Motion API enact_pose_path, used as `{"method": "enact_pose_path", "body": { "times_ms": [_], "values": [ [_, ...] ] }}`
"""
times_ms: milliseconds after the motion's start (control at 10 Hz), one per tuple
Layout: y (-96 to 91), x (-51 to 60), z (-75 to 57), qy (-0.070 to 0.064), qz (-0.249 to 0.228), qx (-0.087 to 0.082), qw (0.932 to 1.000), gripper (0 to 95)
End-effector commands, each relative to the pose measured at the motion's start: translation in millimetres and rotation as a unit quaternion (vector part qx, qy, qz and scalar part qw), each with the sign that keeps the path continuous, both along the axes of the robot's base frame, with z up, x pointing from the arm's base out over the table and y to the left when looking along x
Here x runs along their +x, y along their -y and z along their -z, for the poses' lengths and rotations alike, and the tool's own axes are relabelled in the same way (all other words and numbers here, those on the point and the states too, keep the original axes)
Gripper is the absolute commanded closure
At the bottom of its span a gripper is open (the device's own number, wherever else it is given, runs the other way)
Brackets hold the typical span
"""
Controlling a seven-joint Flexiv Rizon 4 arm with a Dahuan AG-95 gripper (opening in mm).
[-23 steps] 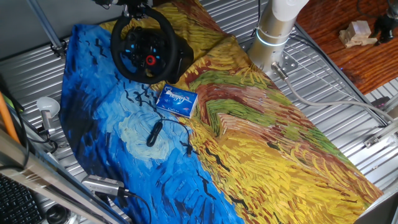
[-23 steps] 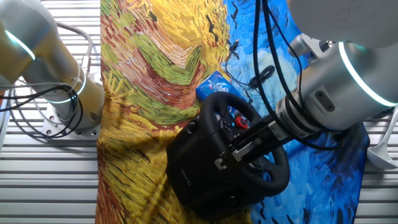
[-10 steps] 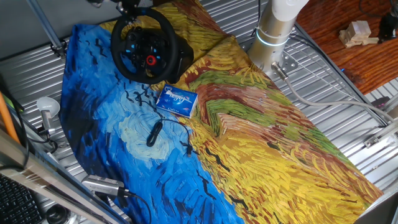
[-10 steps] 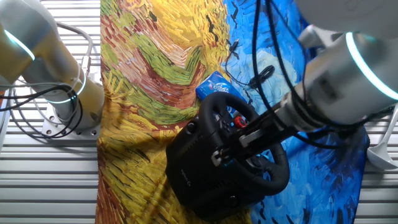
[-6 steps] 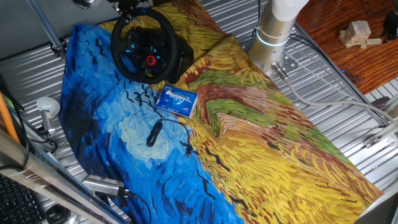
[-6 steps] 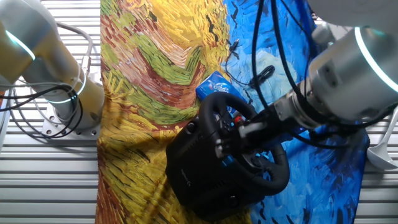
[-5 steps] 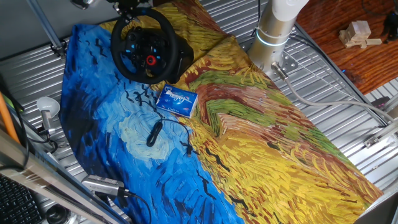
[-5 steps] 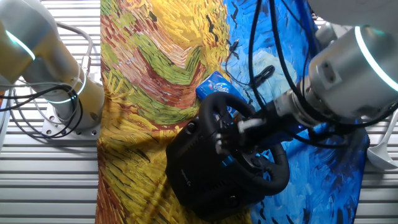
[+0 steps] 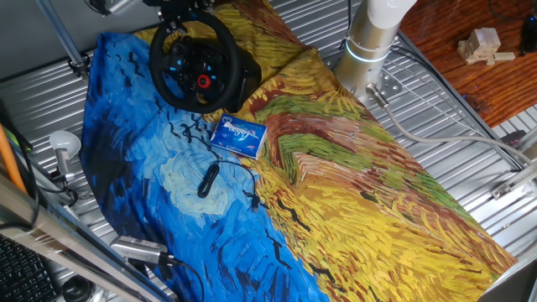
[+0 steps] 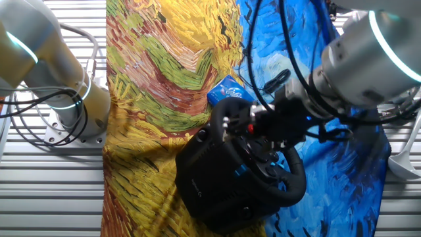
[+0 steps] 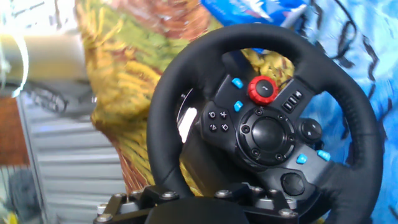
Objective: Rotate the steering wheel 90 degrees counterclockwise
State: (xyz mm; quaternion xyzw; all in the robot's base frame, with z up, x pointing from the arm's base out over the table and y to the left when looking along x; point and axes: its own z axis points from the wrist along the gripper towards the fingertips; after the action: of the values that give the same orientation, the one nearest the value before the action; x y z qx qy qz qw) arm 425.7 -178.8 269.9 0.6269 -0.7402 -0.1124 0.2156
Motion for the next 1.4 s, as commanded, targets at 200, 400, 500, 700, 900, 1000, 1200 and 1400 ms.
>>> {"method": "enact_pose_path", "body": {
  "times_ms": [200, 400, 500, 700, 900, 1000, 1200, 1400],
  "values": [
    [-13.8, -4.6, 1.1, 0.005, 0.030, -0.015, 0.9994, 19.0],
    [-21.2, -6.9, 4.5, 0.008, 0.037, -0.019, 0.9991, 19.0],
    [-22.6, -7.3, 5.2, 0.008, 0.038, -0.018, 0.9991, 19.0],
    [-24.6, -7.6, 6.0, 0.009, 0.037, -0.017, 0.9991, 19.0],
    [-24.6, -7.6, 6.0, 0.011, 0.037, -0.018, 0.9991, 19.0],
    [-24.6, -7.6, 6.0, 0.013, 0.038, -0.017, 0.9991, 19.0],
    [-24.4, -7.6, 6.0, 0.013, 0.037, -0.018, 0.9991, 19.0],
    [-24.1, -7.5, 5.8, 0.018, 0.047, -0.022, 0.9985, 19.0]
  ]
}}
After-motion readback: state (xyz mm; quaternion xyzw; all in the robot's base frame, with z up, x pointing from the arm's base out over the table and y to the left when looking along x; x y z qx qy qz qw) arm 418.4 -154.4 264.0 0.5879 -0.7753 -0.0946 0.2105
